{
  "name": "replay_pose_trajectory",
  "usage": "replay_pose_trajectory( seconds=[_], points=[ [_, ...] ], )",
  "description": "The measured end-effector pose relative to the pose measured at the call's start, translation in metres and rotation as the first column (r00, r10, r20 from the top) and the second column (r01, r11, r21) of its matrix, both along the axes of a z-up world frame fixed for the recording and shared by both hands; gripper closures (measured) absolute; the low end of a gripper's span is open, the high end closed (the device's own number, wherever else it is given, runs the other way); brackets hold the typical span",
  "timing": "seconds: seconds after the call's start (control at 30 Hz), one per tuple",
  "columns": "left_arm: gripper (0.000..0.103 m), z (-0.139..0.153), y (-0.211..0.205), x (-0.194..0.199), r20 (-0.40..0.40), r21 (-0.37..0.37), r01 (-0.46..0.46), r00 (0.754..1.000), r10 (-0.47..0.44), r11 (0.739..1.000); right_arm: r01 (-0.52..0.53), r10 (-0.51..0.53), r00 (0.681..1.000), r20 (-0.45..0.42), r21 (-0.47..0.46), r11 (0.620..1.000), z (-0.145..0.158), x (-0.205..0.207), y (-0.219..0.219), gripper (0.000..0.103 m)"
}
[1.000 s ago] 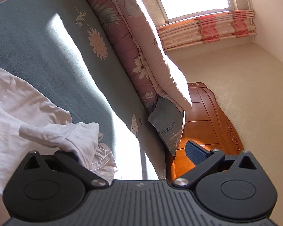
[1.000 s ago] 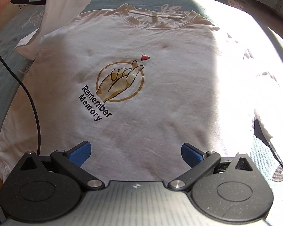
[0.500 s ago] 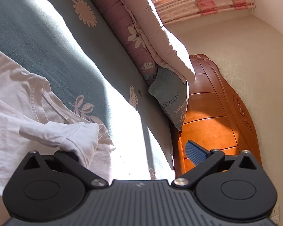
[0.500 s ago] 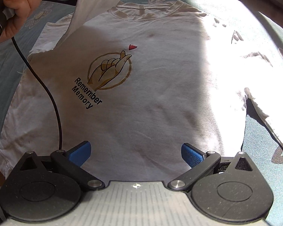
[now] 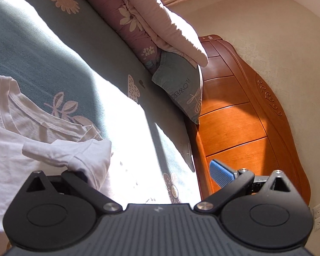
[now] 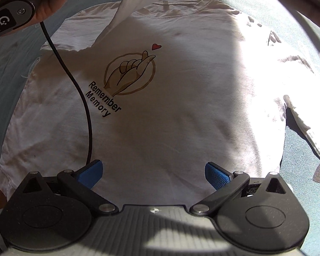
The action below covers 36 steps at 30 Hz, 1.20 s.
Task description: Fold clothes
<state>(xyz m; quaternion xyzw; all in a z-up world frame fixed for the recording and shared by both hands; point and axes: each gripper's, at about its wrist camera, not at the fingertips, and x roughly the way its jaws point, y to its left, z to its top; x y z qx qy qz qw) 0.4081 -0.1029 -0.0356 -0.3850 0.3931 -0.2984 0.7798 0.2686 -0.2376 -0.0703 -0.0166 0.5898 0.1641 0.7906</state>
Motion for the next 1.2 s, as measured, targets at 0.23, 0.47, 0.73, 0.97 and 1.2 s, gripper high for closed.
replay_pose_trajectory(
  seconds=[0.23,0.47,0.73,0.97,1.2],
  points=[
    [0.001,-0.028,-0.032,0.008,-0.022,0.291,0.111,0.994,-0.11,0.95,0.016,-0.016,1.0,-0.003,-0.004,1.0,-0.002,0.0,-0.004,0.0],
    [0.001,-0.048,-0.075,-0.003,-0.059,0.529,0.335,0.931,-0.36,0.78,0.032,-0.032,0.999,-0.012,-0.011,0.999,-0.006,0.0,-0.008,0.0],
    [0.001,-0.05,-0.023,-0.01,-0.135,0.201,0.408,0.912,-0.388,0.891,0.073,-0.073,0.997,-0.007,-0.016,0.997,-0.006,0.003,-0.02,0.0],
    [0.001,-0.039,0.038,-0.017,-0.147,0.091,0.225,0.967,-0.21,0.97,0.089,-0.089,0.996,-0.005,-0.015,0.996,-0.005,0.005,-0.026,0.0],
    [0.001,-0.066,0.036,0.028,-0.241,0.081,0.114,0.966,-0.091,0.99,0.103,-0.103,0.995,-0.008,-0.023,0.994,-0.006,0.006,-0.029,0.0]
  ],
)
